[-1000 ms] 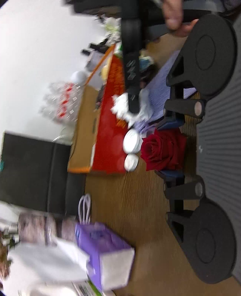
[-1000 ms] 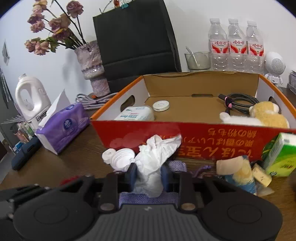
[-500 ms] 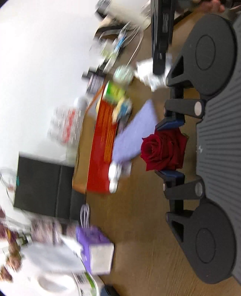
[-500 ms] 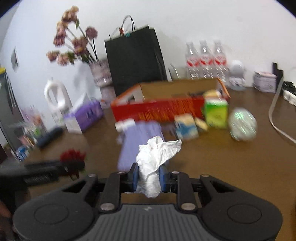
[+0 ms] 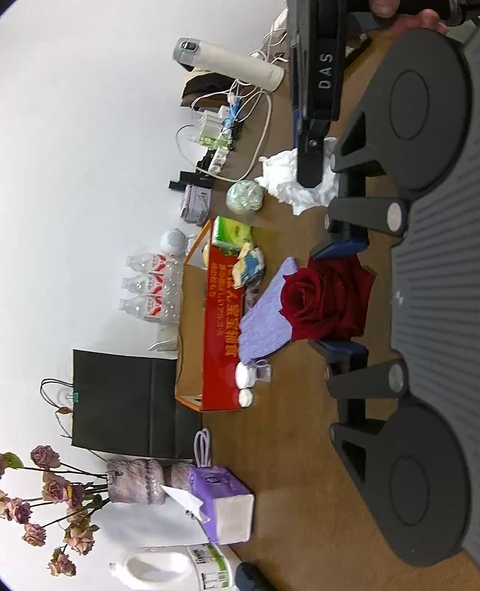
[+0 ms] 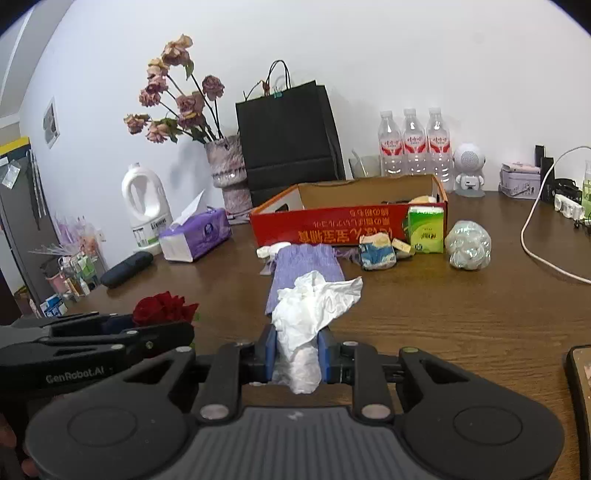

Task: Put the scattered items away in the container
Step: 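Place the tissue and red rose into the box and open both tools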

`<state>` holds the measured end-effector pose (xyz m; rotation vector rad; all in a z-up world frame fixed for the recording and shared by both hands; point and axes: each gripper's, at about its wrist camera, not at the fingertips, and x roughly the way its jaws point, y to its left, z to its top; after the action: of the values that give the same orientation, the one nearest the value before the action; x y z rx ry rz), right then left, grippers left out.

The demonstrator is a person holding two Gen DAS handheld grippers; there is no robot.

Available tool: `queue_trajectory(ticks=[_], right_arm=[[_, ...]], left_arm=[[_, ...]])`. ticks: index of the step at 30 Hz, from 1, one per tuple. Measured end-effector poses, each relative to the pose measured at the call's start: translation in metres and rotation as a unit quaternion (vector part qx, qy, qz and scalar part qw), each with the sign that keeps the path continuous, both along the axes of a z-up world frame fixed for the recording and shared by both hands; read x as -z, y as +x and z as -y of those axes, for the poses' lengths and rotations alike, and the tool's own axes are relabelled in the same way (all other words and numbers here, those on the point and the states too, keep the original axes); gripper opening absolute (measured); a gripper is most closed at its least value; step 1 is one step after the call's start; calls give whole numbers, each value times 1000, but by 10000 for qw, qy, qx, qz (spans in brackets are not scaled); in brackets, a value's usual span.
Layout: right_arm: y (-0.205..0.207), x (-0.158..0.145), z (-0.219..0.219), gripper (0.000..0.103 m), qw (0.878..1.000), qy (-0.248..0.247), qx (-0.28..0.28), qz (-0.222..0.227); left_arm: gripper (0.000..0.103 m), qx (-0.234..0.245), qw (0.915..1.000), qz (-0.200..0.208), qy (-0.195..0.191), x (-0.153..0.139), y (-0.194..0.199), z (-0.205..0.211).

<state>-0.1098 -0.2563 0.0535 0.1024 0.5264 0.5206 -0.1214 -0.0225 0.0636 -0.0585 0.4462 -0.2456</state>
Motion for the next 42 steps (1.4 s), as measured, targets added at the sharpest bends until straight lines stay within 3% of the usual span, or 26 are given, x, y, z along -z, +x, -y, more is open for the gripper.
queue_trajectory(ticks=[6,10,13,17,22,28,31,34,37,42], right_arm=[[33,-18,-5,22,9999,89,-53,87],[98,-56,-13,22,9986,61,-37,524],[167,-83,-22,23,9974,126,-172,683],[287,-97,-43,23,9993,-101,-283,203],[413,-72,-71,23,9946,-461,-50,-930],[489,-10,-90,23,9794,-609,160,-1917],[501,11,-98,24,9748,-744,134,-2099],[505,22,-102,33,9712,-956,161,-2175],[502,15,-98,49,9721,-950,202,-2133],[486,-31,-79,63,9761,-928,356,-1934]], left_arm=[[44,12,9993,377,-33,-34,69,-18],[45,-168,9991,384,-44,-66,174,-29],[45,-229,9996,98,119,-71,268,-31],[44,-307,9974,-321,571,-58,367,-21],[45,-566,9867,-922,1215,-27,444,-10],[47,-530,9724,-1528,1681,3,477,-1],[52,-481,9687,-1775,1669,7,485,-2],[53,-419,9674,-1905,1616,6,495,-4],[53,-450,9686,-1942,1487,-4,493,-7],[60,-536,9725,-1832,1334,-53,472,-12]])
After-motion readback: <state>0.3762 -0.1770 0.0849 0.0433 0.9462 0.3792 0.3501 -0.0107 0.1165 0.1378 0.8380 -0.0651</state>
